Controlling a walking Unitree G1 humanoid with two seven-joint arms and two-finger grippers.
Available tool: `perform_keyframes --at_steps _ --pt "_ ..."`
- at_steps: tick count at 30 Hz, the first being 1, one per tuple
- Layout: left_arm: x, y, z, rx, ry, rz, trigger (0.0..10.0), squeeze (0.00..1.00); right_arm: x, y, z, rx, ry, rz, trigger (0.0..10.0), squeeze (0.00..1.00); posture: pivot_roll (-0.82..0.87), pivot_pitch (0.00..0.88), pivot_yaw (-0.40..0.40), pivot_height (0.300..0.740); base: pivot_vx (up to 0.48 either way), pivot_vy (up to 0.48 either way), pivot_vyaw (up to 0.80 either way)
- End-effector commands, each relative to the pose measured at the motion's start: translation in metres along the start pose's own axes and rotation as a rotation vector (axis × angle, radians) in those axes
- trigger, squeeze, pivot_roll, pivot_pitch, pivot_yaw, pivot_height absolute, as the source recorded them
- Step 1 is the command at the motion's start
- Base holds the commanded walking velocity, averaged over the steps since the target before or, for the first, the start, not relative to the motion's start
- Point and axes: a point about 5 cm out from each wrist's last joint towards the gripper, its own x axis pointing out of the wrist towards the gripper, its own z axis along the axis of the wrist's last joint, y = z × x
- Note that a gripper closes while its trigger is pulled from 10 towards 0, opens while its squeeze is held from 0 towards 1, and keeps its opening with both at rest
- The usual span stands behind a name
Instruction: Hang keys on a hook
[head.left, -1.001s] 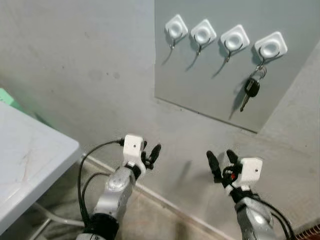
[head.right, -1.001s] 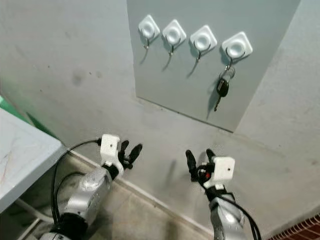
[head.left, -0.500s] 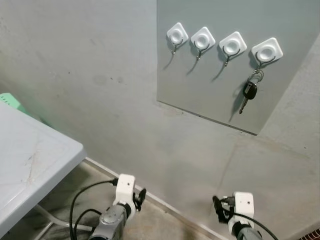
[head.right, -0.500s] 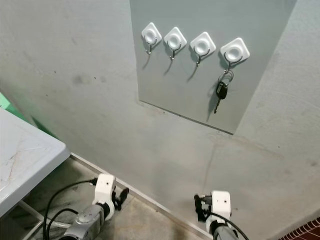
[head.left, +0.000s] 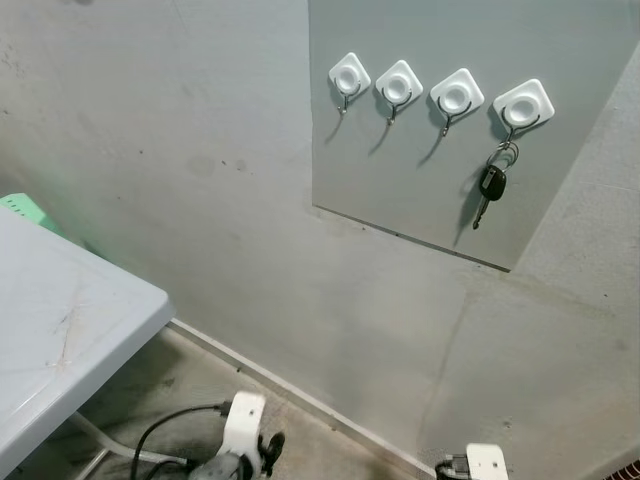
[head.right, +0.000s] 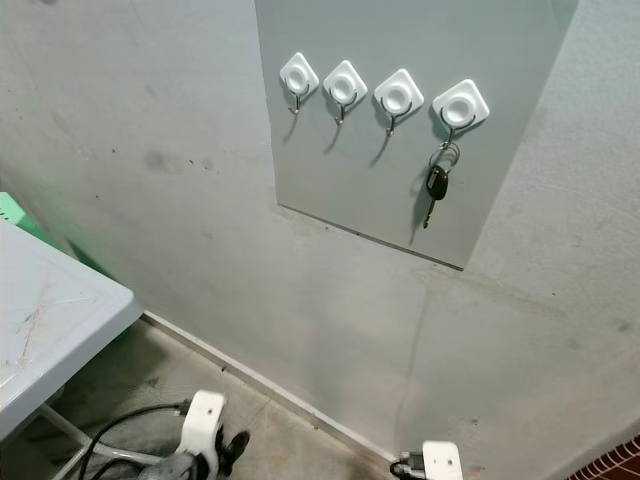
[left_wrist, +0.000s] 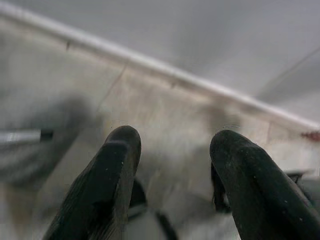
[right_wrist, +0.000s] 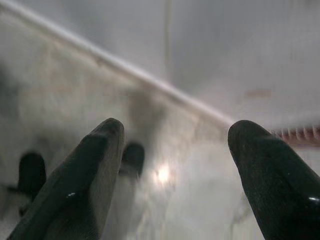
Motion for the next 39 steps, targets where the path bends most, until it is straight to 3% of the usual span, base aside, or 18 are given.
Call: perform_keyframes --at_steps 1,6,8,12,14,17,22,26,32,39 --pt "-0.004 0.008 -0.012 -0.013 0.042 0.023 10.0 0.00 -0.003 0.003 -0.014 0.002 0.068 -0.002 10.0 0.00 -0.03 0.037 0.044 0.740 0.000 0.000 0.00" --pt "-0.008 0.010 -0.021 -0.044 0.054 0.034 10.0 0.00 -0.006 0.010 -0.022 -0.007 0.104 0.029 10.0 0.00 -0.02 0.050 0.037 0.740 0.000 0.000 0.00" --pt "-0.008 0.009 -0.025 -0.058 0.069 0.021 10.0 0.00 -0.006 0.014 -0.023 -0.049 0.108 0.043 10.0 0.00 -0.02 0.050 0.035 0.740 0.000 0.000 0.80" --pt "-0.009 0.008 -0.027 -0.045 0.078 0.015 10.0 0.00 -0.005 0.017 -0.023 -0.028 0.117 0.050 10.0 0.00 -0.01 0.048 0.026 0.740 0.000 0.000 0.80" --pt "-0.010 0.009 -0.028 -0.025 0.087 0.018 10.0 0.00 -0.004 0.022 -0.020 -0.091 0.116 0.076 10.0 0.00 -0.01 0.048 0.028 0.740 0.000 0.000 0.80" --pt "-0.011 0.013 -0.031 0.001 0.096 0.007 10.0 0.00 -0.004 0.022 -0.021 -0.099 0.120 0.079 10.0 0.00 -0.01 0.048 0.028 0.740 0.000 0.000 0.80" --pt "-0.023 0.035 -0.044 -0.051 0.113 0.051 10.0 0.00 -0.004 0.022 -0.021 -0.124 0.123 0.086 10.0 0.00 0.00 0.041 0.018 0.740 0.000 0.000 0.80" --pt "-0.026 0.038 -0.049 -0.046 0.123 0.053 10.0 0.00 -0.004 0.022 -0.021 -0.129 0.125 0.090 10.0 0.00 0.00 0.041 0.018 0.740 0.000 0.000 0.80" --pt "-0.025 0.033 -0.051 -0.035 0.127 0.043 10.0 0.00 -0.004 0.022 -0.021 -0.133 0.127 0.099 10.0 0.00 0.00 0.026 0.016 0.740 0.000 0.000 0.80" --pt "-0.014 0.012 -0.041 -0.033 0.119 0.029 10.0 0.00 -0.003 0.019 -0.019 -0.126 0.123 0.089 10.0 0.00 0.00 0.009 0.019 0.740 0.000 0.000 0.80"
